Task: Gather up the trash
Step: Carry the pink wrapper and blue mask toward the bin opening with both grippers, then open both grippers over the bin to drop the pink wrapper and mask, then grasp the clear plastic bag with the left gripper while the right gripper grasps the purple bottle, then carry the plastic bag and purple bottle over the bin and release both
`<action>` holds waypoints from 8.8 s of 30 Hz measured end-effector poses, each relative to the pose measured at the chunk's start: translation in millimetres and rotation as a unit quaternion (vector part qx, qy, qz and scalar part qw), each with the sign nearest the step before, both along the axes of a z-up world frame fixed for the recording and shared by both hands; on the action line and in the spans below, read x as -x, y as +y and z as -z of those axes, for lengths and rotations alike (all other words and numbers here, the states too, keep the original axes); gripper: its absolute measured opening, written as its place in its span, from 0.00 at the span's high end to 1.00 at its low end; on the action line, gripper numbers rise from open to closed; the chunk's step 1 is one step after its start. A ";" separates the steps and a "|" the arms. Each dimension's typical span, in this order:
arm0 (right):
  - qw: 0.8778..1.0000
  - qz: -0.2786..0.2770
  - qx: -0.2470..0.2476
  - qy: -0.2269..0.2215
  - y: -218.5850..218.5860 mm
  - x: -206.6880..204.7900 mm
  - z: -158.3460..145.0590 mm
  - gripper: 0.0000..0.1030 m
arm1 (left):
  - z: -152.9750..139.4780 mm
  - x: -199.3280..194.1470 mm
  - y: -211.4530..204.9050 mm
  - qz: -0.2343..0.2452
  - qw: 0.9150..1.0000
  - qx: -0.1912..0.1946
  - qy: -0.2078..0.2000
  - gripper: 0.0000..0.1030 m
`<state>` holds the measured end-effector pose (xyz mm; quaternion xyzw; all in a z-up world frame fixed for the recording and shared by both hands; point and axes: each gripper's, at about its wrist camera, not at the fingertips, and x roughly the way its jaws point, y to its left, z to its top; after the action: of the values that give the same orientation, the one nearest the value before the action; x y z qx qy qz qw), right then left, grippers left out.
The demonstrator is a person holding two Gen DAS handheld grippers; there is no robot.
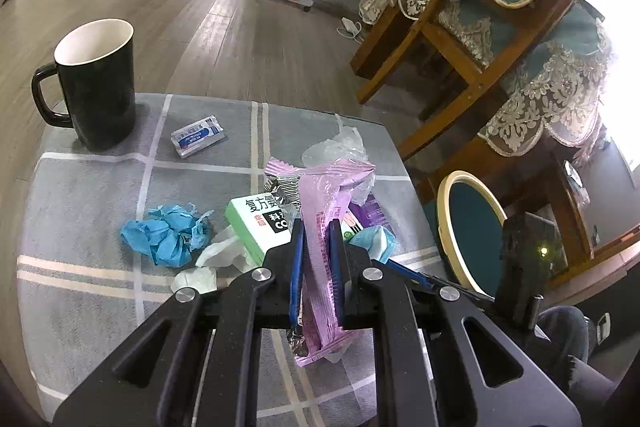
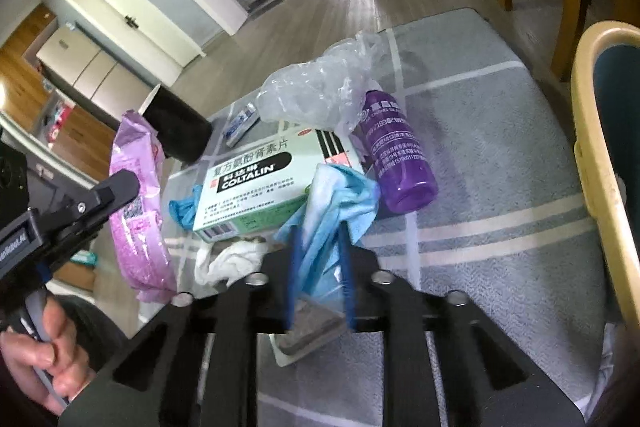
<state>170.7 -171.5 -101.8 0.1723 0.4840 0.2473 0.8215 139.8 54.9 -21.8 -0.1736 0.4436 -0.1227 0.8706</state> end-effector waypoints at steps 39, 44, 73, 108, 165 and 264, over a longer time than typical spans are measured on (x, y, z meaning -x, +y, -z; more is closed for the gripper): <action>0.979 0.150 0.040 -0.129 -151.1 58.7 -84.5 0.92 | -22.8 -1.3 -111.0 0.110 0.993 -0.029 -0.033 0.89; 0.975 0.181 0.048 -0.120 -175.6 65.5 -79.2 0.92 | -19.6 -10.5 -141.6 0.134 0.990 -0.026 -0.031 0.89; 0.960 0.255 0.095 -0.060 -236.0 69.0 -55.6 0.92 | 17.6 -67.5 -290.2 0.223 0.974 -0.028 0.017 0.88; 0.973 0.201 0.106 -0.050 -186.4 52.5 -48.3 0.45 | -20.0 -42.1 -97.6 0.088 0.994 -0.058 -0.024 0.28; 0.990 -0.023 0.136 -0.022 5.1 -65.2 11.7 0.60 | 25.0 -135.9 -45.1 0.103 0.990 -0.087 0.037 0.92; 0.967 0.214 0.132 -0.036 -199.9 40.1 -39.4 0.58 | 6.0 -40.8 -76.9 0.114 0.983 -0.141 -0.005 0.24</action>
<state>130.6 -371.4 -62.3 0.1524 0.4343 0.0059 0.8878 180.6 -22.1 -27.8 0.0038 0.4693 -0.1583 0.8687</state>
